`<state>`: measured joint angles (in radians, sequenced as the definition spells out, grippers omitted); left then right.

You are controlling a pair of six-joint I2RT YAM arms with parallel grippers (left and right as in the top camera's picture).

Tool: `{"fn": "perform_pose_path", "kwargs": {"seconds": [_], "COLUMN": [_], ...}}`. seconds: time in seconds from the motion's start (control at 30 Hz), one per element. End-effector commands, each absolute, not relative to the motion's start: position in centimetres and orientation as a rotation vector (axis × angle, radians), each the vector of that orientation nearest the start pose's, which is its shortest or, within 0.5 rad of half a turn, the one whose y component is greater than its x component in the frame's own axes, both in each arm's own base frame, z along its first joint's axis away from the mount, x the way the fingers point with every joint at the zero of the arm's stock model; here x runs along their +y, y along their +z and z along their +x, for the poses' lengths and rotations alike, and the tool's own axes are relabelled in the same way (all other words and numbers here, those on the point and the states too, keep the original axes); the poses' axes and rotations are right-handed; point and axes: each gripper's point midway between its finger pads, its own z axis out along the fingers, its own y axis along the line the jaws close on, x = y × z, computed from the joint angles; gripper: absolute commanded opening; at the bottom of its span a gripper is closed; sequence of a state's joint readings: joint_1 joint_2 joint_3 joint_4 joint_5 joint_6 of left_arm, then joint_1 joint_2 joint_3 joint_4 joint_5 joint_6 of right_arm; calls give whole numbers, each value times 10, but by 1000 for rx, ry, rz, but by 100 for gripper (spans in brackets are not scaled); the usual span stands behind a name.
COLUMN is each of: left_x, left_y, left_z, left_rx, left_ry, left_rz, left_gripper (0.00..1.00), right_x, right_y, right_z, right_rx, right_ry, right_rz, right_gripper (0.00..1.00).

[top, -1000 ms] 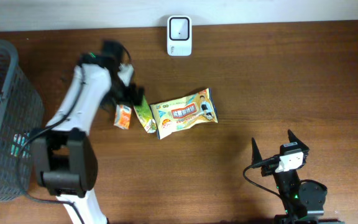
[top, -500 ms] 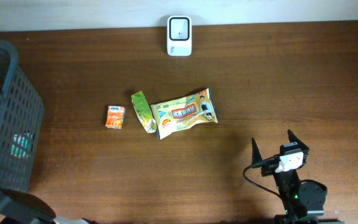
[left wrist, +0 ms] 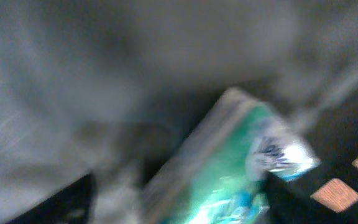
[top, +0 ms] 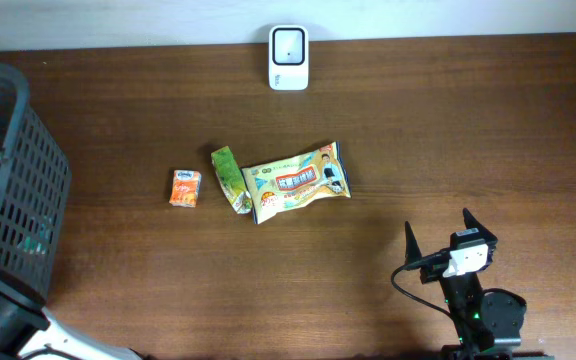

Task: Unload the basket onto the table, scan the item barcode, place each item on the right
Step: 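Grasp a small teal box from the basket and place it beside orange box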

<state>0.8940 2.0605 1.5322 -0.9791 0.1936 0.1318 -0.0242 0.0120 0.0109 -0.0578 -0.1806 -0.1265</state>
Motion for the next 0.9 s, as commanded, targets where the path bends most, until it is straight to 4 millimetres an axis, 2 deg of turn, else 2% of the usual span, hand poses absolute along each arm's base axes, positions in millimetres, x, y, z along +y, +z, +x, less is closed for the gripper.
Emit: {"fn": "perform_pose_path", "kwargs": {"seconds": [0.0, 0.1, 0.13, 0.2, 0.27, 0.37, 0.4, 0.43, 0.47, 0.5, 0.53, 0.6, 0.67, 0.73, 0.77, 0.87], "left_x": [282, 286, 290, 300, 312, 320, 305, 280, 266, 223, 189, 123, 74, 35, 15, -26], "left_y": [0, 9, 19, 47, 99, 206, 264, 307, 323, 352, 362, 353, 324, 276, 239, 151], "left_z": [271, 275, 278, 286, 296, 307, 316, 324, 327, 337, 346, 362, 372, 381, 383, 376], "left_rx": [2856, 2847, 2836, 2801, 2735, 2556, 2443, 2366, 2341, 2313, 2320, 2411, 2524, 2635, 2701, 2811], "left_ry": [-269, -262, -253, -220, -155, -20, 0, 2, 1, -10, -39, -128, -202, -283, -326, -400], "left_rz": [-1098, -1106, -1106, -1108, -1082, -1012, -903, -792, -740, -599, -497, -317, -190, -154, -148, -160], "left_gripper": [38, 11, 2, 0, 0, 0, 0, 0, 0, 0, 0, 0, 0, 0, 0, 0], "right_x": [26, 26, 26, 26, 26, 26, 26, 26, 26, 26, 26, 26, 26, 26, 26, 26], "right_y": [159, 159, 159, 159, 159, 159, 159, 159, 159, 159, 159, 159, 159, 159, 159, 159], "right_z": [244, 244, 244, 244, 244, 244, 244, 244, 244, 244, 244, 244, 244, 244, 244, 244], "right_rx": [1620, 1620, 1620, 1620, 1620, 1620, 1620, 1620, 1620, 1620, 1620, 1620, 1620, 1620, 1620, 1620], "right_ry": [42, 42, 42, 42, 42, 42, 42, 42, 42, 42, 42, 42, 42, 42, 42, 42], "right_rz": [-218, -218, -218, -218, -218, -218, -218, -218, -218, -218, -218, -218, -218, -218, -218, -218], "right_gripper": [99, 99, 99, 99, 99, 99, 99, 99, 99, 99, 99, 99, 99, 99, 99, 99]}}
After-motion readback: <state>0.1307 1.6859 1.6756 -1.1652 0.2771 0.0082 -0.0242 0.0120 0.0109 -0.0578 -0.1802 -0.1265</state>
